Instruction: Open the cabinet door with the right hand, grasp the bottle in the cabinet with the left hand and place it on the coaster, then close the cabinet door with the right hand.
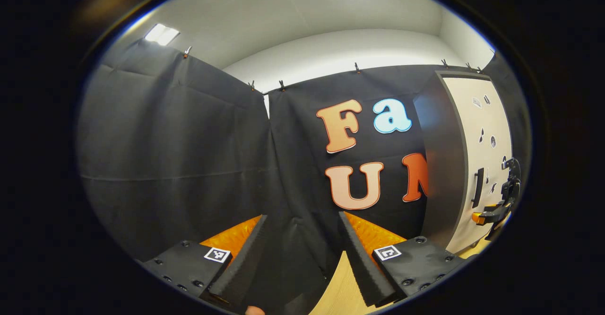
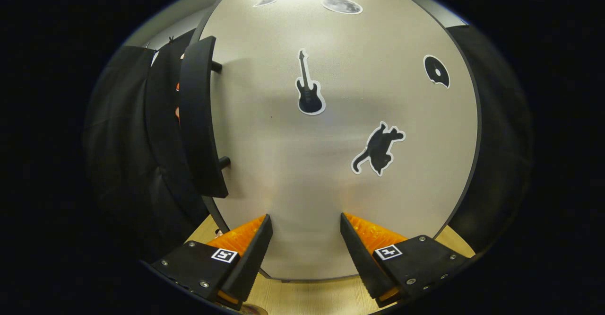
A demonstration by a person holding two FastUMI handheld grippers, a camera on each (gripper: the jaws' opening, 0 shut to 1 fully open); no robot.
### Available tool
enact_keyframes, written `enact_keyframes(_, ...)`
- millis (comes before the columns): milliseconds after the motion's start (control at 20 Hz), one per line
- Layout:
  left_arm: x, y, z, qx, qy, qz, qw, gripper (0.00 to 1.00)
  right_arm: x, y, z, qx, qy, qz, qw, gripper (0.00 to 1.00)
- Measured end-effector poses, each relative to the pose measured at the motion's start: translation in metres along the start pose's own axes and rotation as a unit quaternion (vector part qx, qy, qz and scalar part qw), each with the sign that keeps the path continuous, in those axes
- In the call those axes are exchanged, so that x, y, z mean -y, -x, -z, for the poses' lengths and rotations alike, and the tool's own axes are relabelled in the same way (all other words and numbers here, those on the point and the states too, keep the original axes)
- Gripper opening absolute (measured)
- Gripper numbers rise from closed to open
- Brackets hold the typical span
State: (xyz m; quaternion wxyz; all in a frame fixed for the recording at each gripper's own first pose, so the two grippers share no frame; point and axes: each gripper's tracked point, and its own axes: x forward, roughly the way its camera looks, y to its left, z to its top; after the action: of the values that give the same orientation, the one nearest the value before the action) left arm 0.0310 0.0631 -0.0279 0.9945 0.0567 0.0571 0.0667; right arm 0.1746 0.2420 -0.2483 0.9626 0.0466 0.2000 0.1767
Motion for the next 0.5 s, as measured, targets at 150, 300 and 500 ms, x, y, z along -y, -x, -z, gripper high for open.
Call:
enact_keyframes(150, 0.002, 0.001, 0.001, -0.001, 0.003, 0.001, 1.000, 0.95, 0.001, 0.000, 0.000, -0.005, 0.003, -0.002, 1.000, 0.90)
enact_keyframes(300, 0.010, -0.003, -0.003, 0.002, 0.007, 0.009, 1.000, 0.95, 0.013, 0.008, -0.014, -0.005, 0.002, 0.005, 1.000, 0.90)
enact_keyframes(500, 0.021, -0.005, -0.013, 0.015, 0.017, 0.026, 0.999, 0.94, 0.035, 0.042, -0.057, 0.021, 0.001, 0.006, 1.000, 0.90)
